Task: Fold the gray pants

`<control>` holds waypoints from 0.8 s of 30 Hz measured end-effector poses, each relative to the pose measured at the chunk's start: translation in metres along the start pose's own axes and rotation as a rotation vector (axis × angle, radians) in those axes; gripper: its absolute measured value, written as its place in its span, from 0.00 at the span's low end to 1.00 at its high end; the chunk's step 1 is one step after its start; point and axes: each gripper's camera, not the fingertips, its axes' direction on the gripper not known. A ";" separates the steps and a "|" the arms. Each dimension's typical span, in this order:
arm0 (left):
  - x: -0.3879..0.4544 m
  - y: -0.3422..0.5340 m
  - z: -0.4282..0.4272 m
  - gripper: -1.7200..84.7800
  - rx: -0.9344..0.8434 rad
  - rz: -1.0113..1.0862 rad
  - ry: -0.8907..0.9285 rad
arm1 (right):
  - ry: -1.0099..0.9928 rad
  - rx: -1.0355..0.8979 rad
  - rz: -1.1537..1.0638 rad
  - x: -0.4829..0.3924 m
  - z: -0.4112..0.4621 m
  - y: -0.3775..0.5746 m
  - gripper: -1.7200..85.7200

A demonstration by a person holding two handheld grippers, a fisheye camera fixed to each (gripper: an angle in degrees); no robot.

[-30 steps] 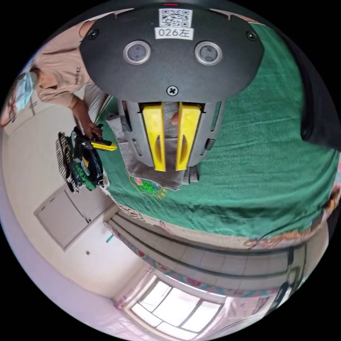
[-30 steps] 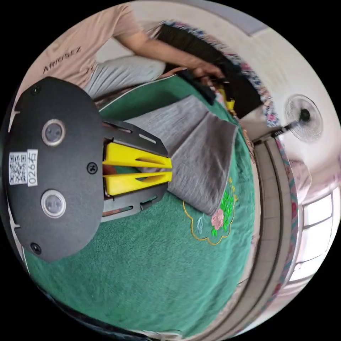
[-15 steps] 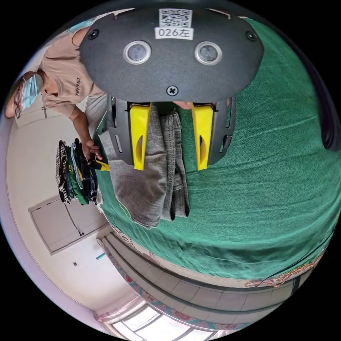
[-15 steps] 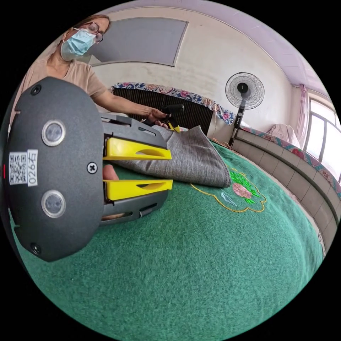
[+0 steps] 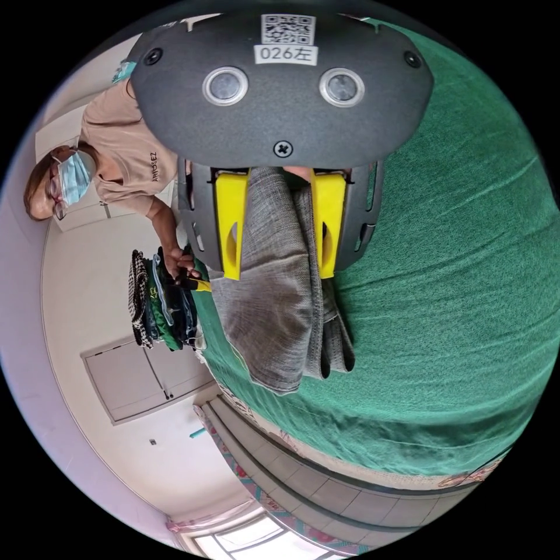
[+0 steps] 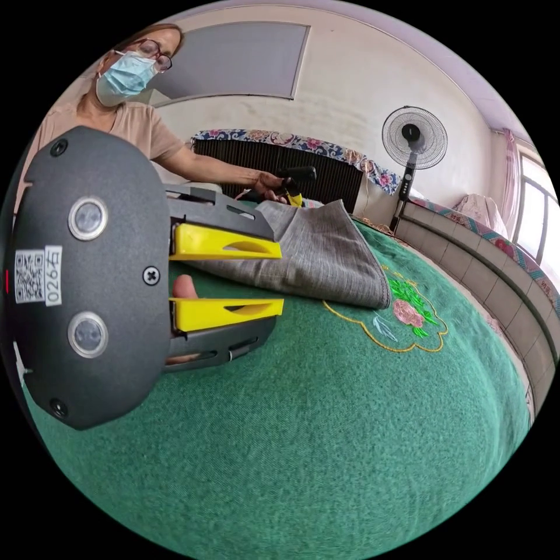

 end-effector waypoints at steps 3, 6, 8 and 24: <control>-0.008 -0.004 -0.019 0.16 -0.013 -0.030 -0.053 | -0.030 0.019 -0.003 0.013 0.019 0.007 0.12; -0.015 -0.005 -0.043 0.15 -0.008 -0.035 -0.013 | -0.125 -0.018 -0.016 0.033 0.058 0.001 0.09; -0.015 -0.005 -0.062 0.16 0.004 -0.026 -0.003 | -0.191 -0.023 -0.005 0.055 0.079 -0.001 0.09; 0.037 -0.009 -0.205 0.14 -0.023 -0.019 -0.100 | -0.179 -0.037 0.002 0.126 0.144 0.070 0.09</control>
